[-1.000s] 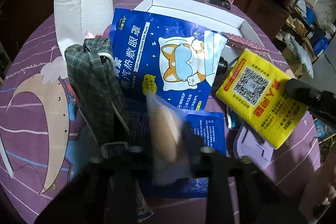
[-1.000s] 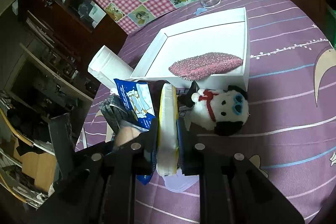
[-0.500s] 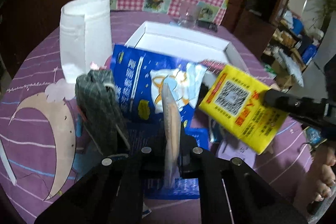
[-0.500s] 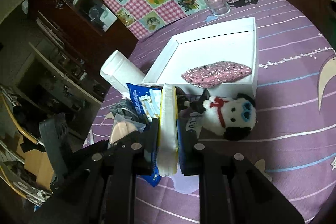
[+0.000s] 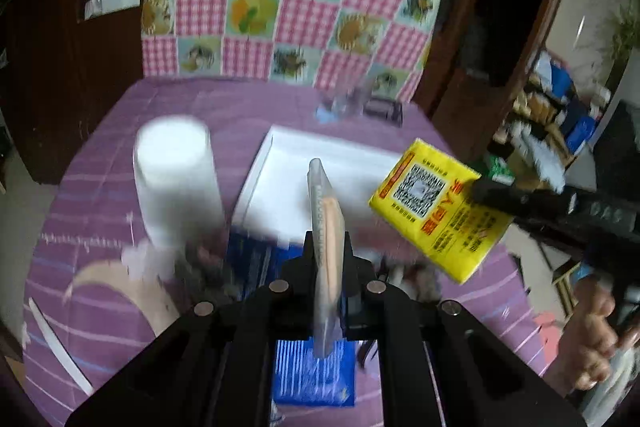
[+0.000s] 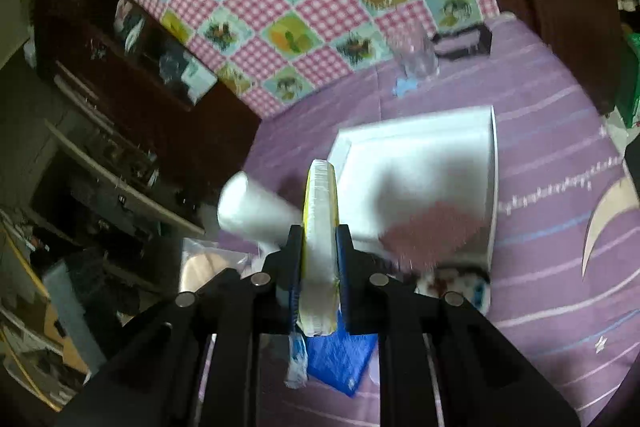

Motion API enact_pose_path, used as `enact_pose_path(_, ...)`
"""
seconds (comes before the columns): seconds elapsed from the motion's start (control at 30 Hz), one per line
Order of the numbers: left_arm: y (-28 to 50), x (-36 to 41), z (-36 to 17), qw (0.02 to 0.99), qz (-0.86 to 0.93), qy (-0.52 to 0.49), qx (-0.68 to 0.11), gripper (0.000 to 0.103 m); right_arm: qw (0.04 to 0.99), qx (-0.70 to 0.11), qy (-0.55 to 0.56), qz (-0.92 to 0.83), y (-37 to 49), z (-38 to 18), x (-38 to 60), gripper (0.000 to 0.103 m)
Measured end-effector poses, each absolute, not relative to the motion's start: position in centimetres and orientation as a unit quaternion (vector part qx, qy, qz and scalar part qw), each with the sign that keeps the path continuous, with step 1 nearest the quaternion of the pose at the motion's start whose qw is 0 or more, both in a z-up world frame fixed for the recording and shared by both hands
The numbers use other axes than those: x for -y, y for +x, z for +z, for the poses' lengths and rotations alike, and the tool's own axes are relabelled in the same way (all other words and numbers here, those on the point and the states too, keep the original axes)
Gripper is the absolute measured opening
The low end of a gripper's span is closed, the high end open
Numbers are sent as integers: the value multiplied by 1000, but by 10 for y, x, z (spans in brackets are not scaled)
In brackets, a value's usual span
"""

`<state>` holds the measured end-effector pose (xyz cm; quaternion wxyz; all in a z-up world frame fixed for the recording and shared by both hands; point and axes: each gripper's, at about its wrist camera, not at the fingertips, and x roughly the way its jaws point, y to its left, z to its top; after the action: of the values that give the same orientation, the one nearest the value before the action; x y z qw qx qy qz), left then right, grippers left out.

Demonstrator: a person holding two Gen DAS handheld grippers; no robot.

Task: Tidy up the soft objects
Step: 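Carry the yellow packet into the white box tray and release it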

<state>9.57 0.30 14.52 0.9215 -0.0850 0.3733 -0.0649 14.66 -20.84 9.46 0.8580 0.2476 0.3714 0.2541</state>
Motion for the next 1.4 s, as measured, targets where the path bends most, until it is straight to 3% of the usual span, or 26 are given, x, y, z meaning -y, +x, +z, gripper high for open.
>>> enact_pose_path(0.2, 140, -2, 155, 929, -36, -104, -353, 7, 845, -349, 314, 257, 184, 106, 220, 17)
enact_pose_path(0.43, 201, -15, 110, 911, -33, -168, -375, 7, 836, -355, 365, 204, 232, 63, 234, 17)
enact_pose_path(0.67, 241, -13, 41, 881, 0, -151, -448, 7, 838, -405, 333, 154, 268, 1, 208, 17)
enact_pose_path(1.2, 263, -17, 0, 857, 10, -131, -499, 10, 818, -499, 251, 134, 281, -37, 181, 20)
enact_pose_path(1.23, 262, -16, 2, 860, 4, -131, -493, 18, 820, -501, 241, 134, 280, -36, 177, 21)
enact_pose_path(1.33, 258, -15, 12, 870, 1, -132, -475, 61, 825, -496, 226, 151, 275, -25, 173, 21)
enact_pose_path(1.37, 254, -16, 19, 877, -1, -134, -461, 70, 827, -489, 225, 159, 272, -20, 174, 21)
enact_pose_path(1.4, 251, -16, 25, 883, -2, -134, -450, 72, 832, -481, 222, 164, 269, -14, 177, 21)
